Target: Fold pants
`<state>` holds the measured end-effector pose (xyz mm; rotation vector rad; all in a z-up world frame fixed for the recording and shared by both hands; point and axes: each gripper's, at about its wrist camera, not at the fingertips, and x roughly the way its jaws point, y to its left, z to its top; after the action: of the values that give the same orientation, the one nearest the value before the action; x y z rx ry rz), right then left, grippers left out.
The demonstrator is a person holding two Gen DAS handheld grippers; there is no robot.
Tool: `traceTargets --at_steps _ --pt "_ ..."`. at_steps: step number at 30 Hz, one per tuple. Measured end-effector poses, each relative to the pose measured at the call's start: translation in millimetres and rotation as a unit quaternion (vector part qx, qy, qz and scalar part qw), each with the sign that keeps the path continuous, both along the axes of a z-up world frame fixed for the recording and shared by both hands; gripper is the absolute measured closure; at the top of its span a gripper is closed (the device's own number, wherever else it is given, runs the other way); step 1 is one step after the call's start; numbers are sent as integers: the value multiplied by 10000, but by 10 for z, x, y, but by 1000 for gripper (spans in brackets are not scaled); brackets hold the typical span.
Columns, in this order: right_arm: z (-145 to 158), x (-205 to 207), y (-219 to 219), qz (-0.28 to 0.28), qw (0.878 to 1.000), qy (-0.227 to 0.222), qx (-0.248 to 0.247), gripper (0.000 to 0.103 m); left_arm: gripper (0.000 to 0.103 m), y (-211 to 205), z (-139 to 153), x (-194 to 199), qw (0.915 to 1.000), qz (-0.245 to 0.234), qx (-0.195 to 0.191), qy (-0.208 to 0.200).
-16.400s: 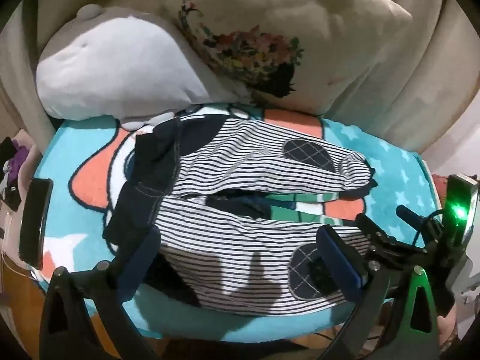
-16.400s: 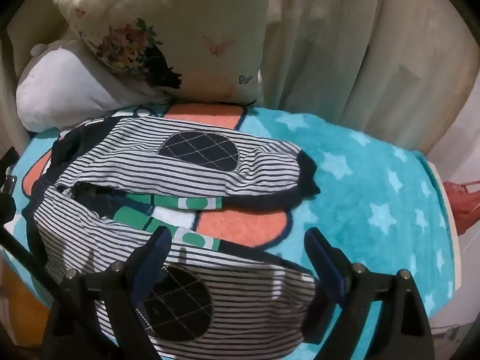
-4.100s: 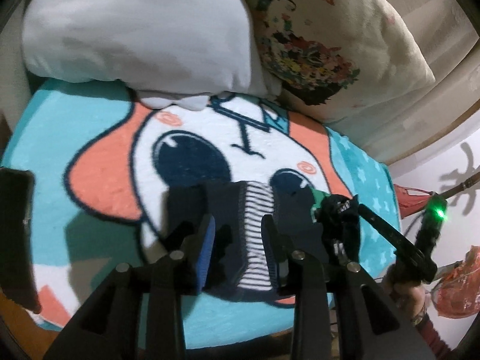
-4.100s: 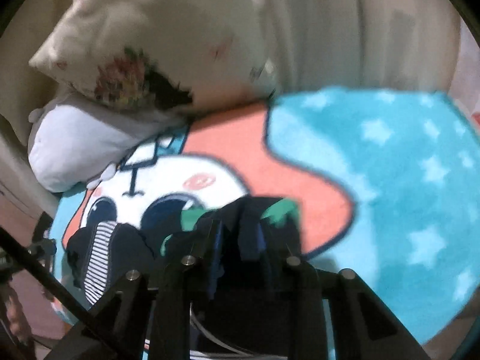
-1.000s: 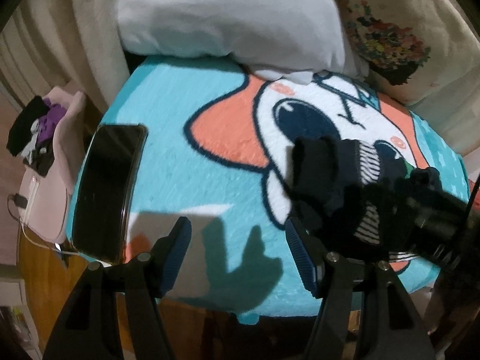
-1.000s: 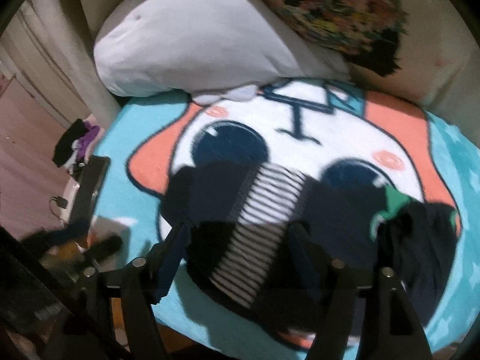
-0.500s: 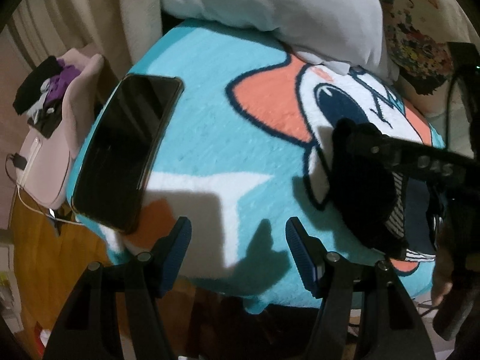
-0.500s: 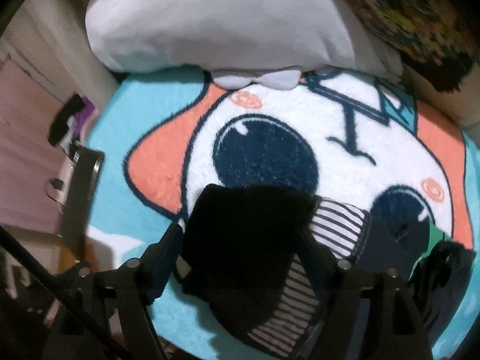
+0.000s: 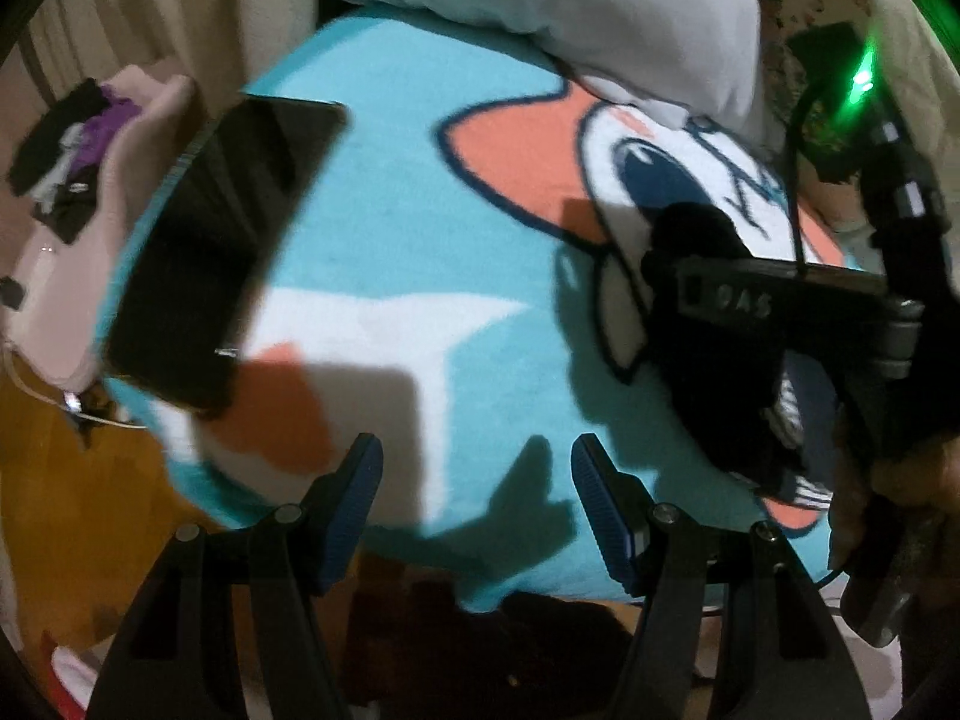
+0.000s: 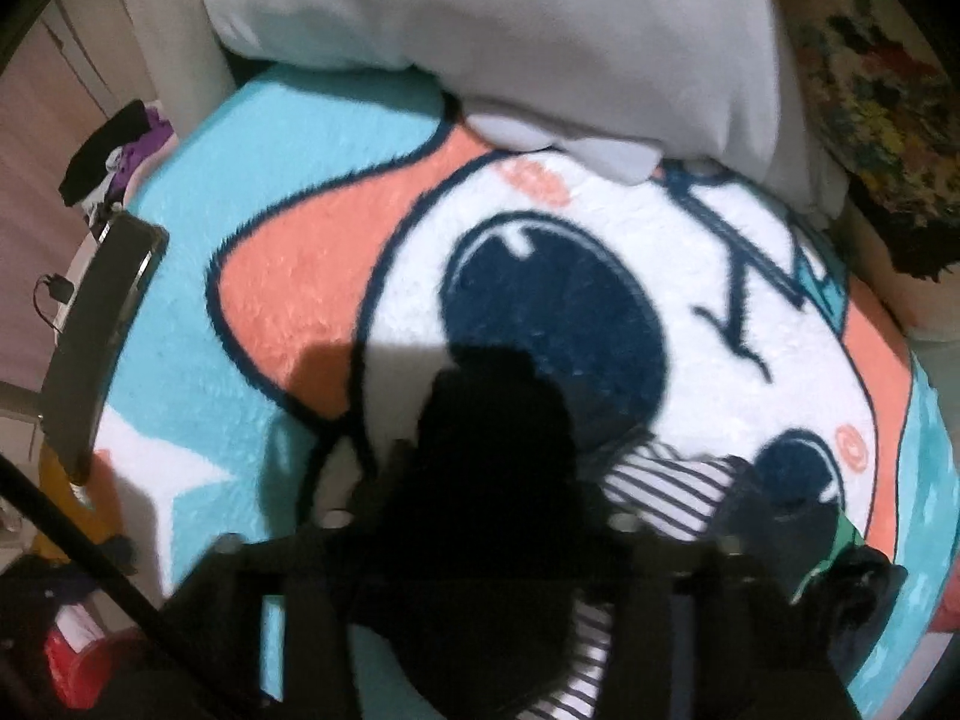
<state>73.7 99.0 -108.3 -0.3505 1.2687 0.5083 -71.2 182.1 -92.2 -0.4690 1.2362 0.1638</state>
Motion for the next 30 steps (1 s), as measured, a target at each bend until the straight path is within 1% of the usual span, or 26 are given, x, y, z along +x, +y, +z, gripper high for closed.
traceTargets --at_steps 2,4,6,8,9,10,12,13,14,17,19,20,23,27,30 --pt "39 50 -121 -132 9993 153 322 69 38 -71 -38 64 9998 -120 -119 -94" --pt "70 86 -231 -283 9973 302 610 70 37 -179 -43 163 9990 -318 -93 -296" --pt "81 125 -300 -378 9953 404 796 70 36 -316 -39 300 9967 -608 -118 -518" --pt "120 148 -358 -435 9933 464 961 71 37 -407 -45 409 9952 -777 -113 -580" --pt "133 143 -393 -442 9927 475 1016 71 37 -457 -42 459 9942 -852 -141 -635" --pt "160 146 -426 -462 9916 490 1102 71 41 -503 -34 501 9935 -907 -164 -672" --pt "216 104 -486 -483 9901 500 1222 71 70 -582 3 584 9916 -1020 -297 -733" --pt "252 97 -525 -490 9889 503 1312 71 78 -613 15 608 9910 -1064 -366 -731" --pt "290 80 -546 -499 9879 503 1379 71 90 -650 29 632 9901 -1105 -441 -744" --pt "411 39 -699 -553 9842 484 1611 71 92 -747 115 643 9887 -1175 -425 -830" --pt "490 30 -813 -628 9802 499 1813 71 92 -802 205 642 9874 -1209 -476 -906" --pt "502 41 -797 -670 9781 506 1906 71 92 -837 265 636 9867 -1224 -504 -945" --pt "602 21 -1032 -826 9705 532 2201 71 92 -947 413 614 9848 -1300 -524 -1027" --pt "667 10 -1341 -1066 9585 607 2575 71 92 -1216 599 629 9800 -1583 -381 -1140" --pt "684 -16 -1595 -1263 9487 628 2831 71 92 -1422 719 627 9749 -1872 -196 -1188"
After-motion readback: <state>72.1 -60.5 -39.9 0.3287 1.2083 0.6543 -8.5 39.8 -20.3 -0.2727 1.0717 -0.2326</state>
